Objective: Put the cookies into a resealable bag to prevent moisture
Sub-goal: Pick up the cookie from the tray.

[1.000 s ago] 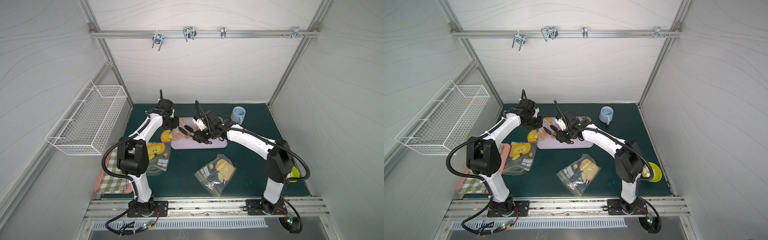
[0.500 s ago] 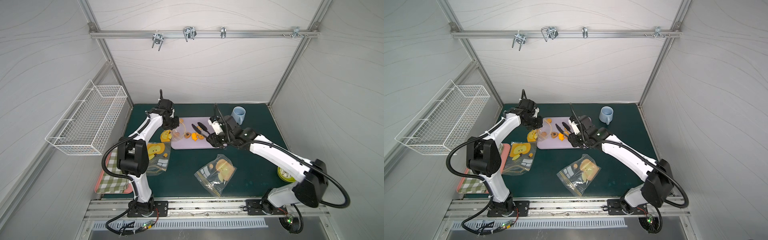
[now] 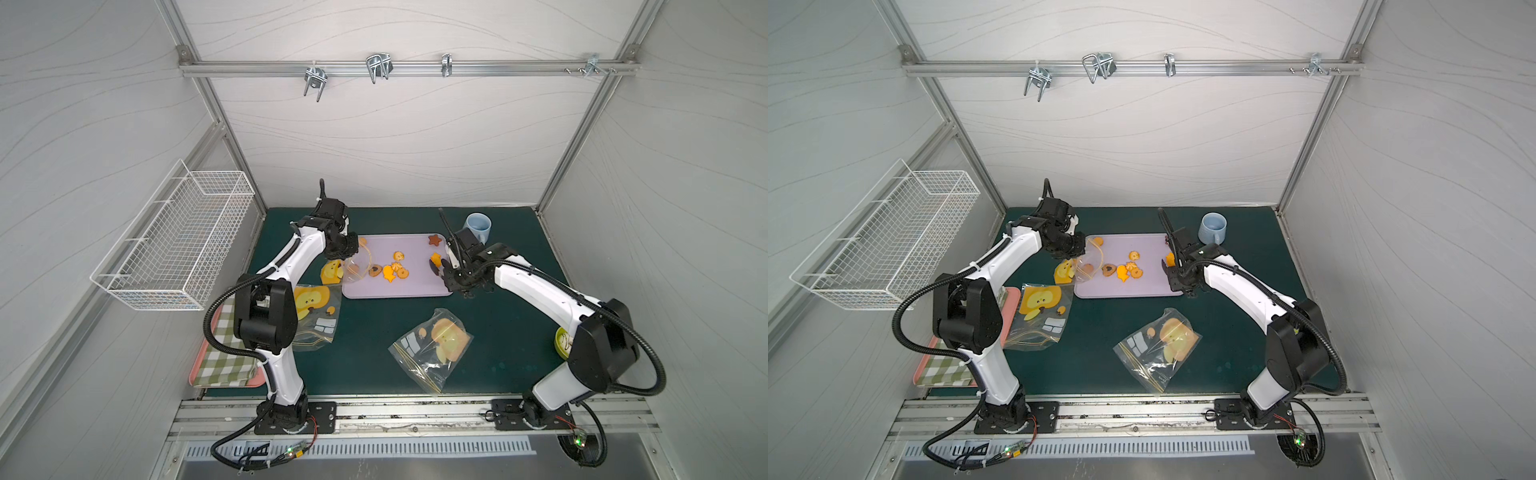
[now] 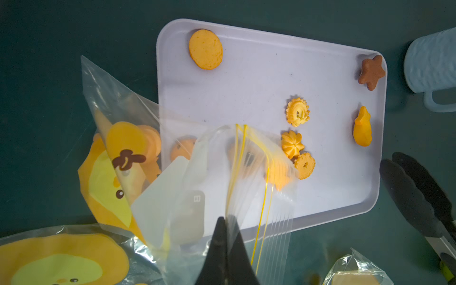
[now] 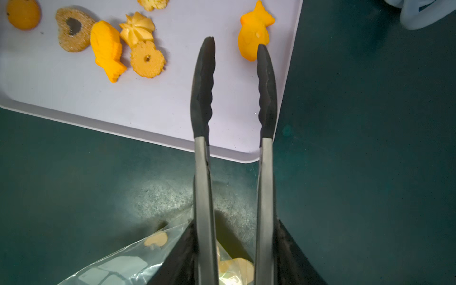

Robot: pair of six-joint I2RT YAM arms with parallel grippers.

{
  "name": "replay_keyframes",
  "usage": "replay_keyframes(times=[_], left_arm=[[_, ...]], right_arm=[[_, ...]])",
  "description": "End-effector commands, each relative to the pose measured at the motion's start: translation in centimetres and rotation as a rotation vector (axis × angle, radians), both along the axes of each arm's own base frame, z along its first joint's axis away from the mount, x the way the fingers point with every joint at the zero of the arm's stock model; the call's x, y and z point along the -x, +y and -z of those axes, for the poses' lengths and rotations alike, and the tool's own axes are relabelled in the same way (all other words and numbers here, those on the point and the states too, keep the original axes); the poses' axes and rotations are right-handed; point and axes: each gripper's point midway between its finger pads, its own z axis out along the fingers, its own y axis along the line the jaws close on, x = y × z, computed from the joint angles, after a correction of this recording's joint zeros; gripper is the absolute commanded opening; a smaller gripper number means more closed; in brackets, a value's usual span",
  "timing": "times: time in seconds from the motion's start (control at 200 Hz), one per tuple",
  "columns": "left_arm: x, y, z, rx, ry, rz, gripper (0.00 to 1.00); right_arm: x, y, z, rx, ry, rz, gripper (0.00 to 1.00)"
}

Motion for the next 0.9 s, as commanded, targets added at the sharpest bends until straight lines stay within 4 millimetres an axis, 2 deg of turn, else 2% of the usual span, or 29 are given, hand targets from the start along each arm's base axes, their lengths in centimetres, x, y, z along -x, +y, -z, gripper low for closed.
replay_keyframes(times=[0.0, 0.54, 0.895], left_arm=[[-0.5, 0.1, -1.2, 0.019, -0.034, -0.007, 0.0], [-0.5, 0.1, -1.1, 0.02, -0.033, -0.008, 0.0], [-0.5, 0.1, -1.0, 0.02, -0.031, -0.008, 0.0]], right_arm=[[-1.2, 0.0, -0.8, 0.007, -0.007, 0.022, 0.47], [-2.7, -0.2, 2.0, 0.109, 0.053, 0.052, 0.49], [-4.8, 0.5, 3.6, 0.113, 0.078, 0.057, 0.48]])
